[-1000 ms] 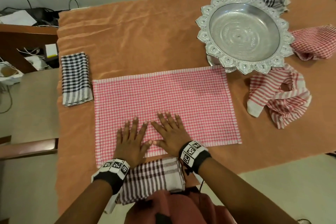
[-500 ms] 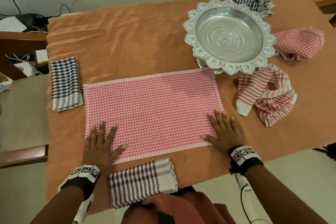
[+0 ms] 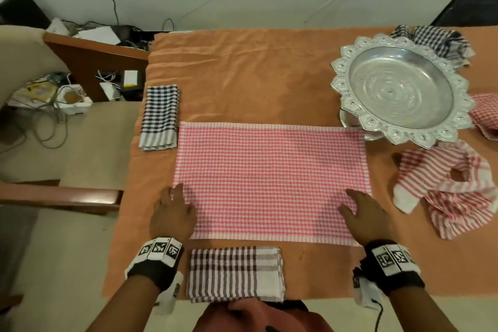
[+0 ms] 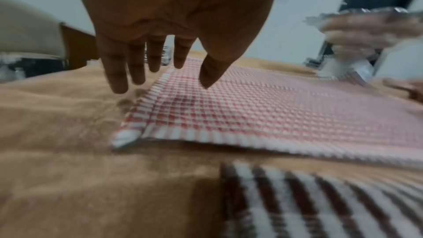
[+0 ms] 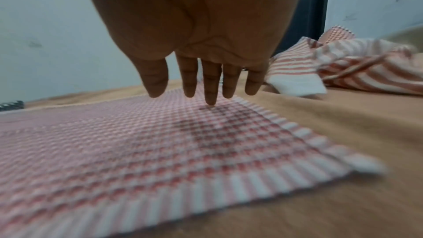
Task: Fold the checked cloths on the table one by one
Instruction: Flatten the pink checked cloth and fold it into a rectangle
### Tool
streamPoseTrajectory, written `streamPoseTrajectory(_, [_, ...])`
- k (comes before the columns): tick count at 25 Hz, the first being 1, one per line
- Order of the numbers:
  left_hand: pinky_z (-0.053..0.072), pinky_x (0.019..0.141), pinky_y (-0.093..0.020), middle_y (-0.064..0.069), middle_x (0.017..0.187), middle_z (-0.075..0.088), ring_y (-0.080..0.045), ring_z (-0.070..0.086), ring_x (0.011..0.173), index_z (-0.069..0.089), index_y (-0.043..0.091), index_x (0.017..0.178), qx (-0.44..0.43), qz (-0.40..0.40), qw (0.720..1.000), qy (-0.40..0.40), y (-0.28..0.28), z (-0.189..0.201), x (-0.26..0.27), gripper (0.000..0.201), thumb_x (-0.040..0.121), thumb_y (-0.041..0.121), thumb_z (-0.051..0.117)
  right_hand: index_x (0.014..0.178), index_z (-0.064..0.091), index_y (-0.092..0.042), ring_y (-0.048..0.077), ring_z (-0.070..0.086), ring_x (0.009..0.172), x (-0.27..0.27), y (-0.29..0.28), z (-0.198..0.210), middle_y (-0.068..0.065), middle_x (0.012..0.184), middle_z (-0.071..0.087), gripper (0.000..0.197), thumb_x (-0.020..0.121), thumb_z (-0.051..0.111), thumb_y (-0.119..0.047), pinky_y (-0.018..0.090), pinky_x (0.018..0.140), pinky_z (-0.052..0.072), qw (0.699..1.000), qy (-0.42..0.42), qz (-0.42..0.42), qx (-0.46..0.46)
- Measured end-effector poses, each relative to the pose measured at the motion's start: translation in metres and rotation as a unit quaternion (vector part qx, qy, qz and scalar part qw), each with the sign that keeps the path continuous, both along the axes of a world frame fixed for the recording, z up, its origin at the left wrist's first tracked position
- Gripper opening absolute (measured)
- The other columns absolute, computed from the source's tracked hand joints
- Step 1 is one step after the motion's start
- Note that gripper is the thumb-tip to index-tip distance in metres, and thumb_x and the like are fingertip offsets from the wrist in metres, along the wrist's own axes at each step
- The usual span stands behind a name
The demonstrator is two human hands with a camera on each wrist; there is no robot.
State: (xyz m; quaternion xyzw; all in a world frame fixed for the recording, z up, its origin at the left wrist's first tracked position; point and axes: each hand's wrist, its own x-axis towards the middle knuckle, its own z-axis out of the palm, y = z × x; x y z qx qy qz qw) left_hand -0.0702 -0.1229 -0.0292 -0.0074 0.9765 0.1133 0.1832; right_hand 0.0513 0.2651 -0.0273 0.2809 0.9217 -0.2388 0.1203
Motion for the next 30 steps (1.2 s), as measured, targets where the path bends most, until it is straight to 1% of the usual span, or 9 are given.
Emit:
streamPoseTrajectory(3, [0.045,0.092,-0.048,-0.019,0.136,0.037,-0.043,0.051,0.108,0.04,0.013,0.134,0.044,0.116,0.991,-0.043,-0.002,-0.002,0.01,0.048,0.089,0.023,0.054,0.133,0.053,-0.012,0.026,0.05,0.123,-0.032,-0.041,0.016,0.009,0.134,0.055,0.046,0.093,0.058,-0.034,0.037,0.105,0.037,0.994,0.073,0.003,-0.079])
streamPoseTrajectory(7, [0.046,0.078,-0.037,-0.015,0.108,0.063,-0.035,0.061,0.091,0.058,0.014,0.102,0.15,0.175,0.973,-0.006,0.006,0.006,0.004,0.015,0.092,0.023,0.053,0.133,0.052,-0.021,0.015,0.06,0.104,-0.072,-0.111,0.037,0.001,0.119,0.063,0.046,0.094,0.053,-0.045,0.031,0.091,0.047,0.967,0.015,0.101,-0.235])
streamPoseTrajectory(11, [0.047,0.076,-0.027,0.0,0.101,0.07,-0.018,0.065,0.089,0.067,0.017,0.108,0.254,-0.001,0.967,0.016,0.039,0.035,0.011,0.02,0.09,0.015,0.057,0.11,0.065,-0.015,0.02,0.065,0.095,-0.099,-0.162,0.036,0.005,0.107,0.069,0.045,0.097,0.042,-0.051,0.038,0.091,0.05,0.937,-0.017,0.13,-0.324])
streamPoseTrajectory(15, [0.053,0.084,-0.033,0.008,0.101,0.072,-0.002,0.065,0.09,0.068,0.024,0.11,0.324,-0.17,0.915,-0.169,0.062,0.046,0.011,0.037,0.085,0.049,0.056,0.069,0.058,-0.008,0.023,0.06,0.069,-0.103,-0.173,0.025,0.011,0.074,0.064,0.048,0.098,0.045,-0.045,0.04,0.073,0.049,0.927,-0.008,0.05,-0.372])
streamPoseTrajectory(17, [0.053,0.081,-0.03,0.008,0.095,0.073,-0.001,0.066,0.085,0.072,0.028,0.103,0.309,-0.216,0.903,-0.204,0.063,0.047,0.004,0.035,0.087,0.054,0.054,0.069,0.06,-0.003,0.026,0.059,0.064,-0.098,-0.166,0.014,0.015,0.07,0.063,0.032,0.093,0.056,-0.024,0.04,0.066,0.052,0.931,-0.022,0.032,-0.362])
streamPoseTrajectory(20, [0.052,0.073,-0.034,0.005,0.085,0.071,-0.013,0.065,0.078,0.071,0.026,0.084,0.256,-0.21,0.942,-0.05,0.061,0.05,-0.039,0.023,0.094,0.035,0.053,0.079,0.068,-0.014,0.015,0.06,0.067,-0.091,-0.158,0.006,0.002,0.075,0.066,0.012,0.088,0.062,-0.009,0.03,0.067,0.051,0.943,-0.062,0.023,-0.325])
streamPoseTrajectory(22, [0.049,0.084,-0.033,-0.003,0.116,0.066,-0.021,0.061,0.102,0.067,0.018,0.113,0.206,-0.227,0.951,0.043,0.063,0.044,-0.085,0.026,0.095,0.024,0.05,0.097,0.069,-0.014,0.016,0.064,0.082,-0.086,-0.155,0.001,0.0,0.089,0.068,0.01,0.087,0.066,-0.013,0.032,0.081,0.053,0.948,-0.062,-0.005,-0.313])
streamPoseTrajectory(25, [0.04,0.103,-0.042,-0.008,0.147,0.042,-0.028,0.04,0.132,0.044,0.015,0.141,0.085,-0.325,0.941,0.048,0.079,0.027,-0.156,0.047,0.094,0.014,0.044,0.106,0.06,-0.021,0.012,0.059,0.073,-0.08,-0.157,0.0,-0.003,0.082,0.062,0.025,0.085,0.071,-0.014,0.022,0.063,0.047,0.944,-0.07,-0.058,-0.317])
streamPoseTrajectory(30, [0.033,0.106,-0.048,-0.008,0.145,0.043,-0.031,0.042,0.13,0.035,0.022,0.142,-0.034,-0.355,0.934,-0.008,0.117,0.006,-0.2,0.048,0.095,0.018,0.04,0.091,0.063,-0.008,0.012,0.051,0.064,-0.062,-0.162,0.0,-0.005,0.069,0.051,0.013,0.083,0.072,-0.015,0.024,0.063,0.044,0.956,-0.088,-0.042,-0.277])
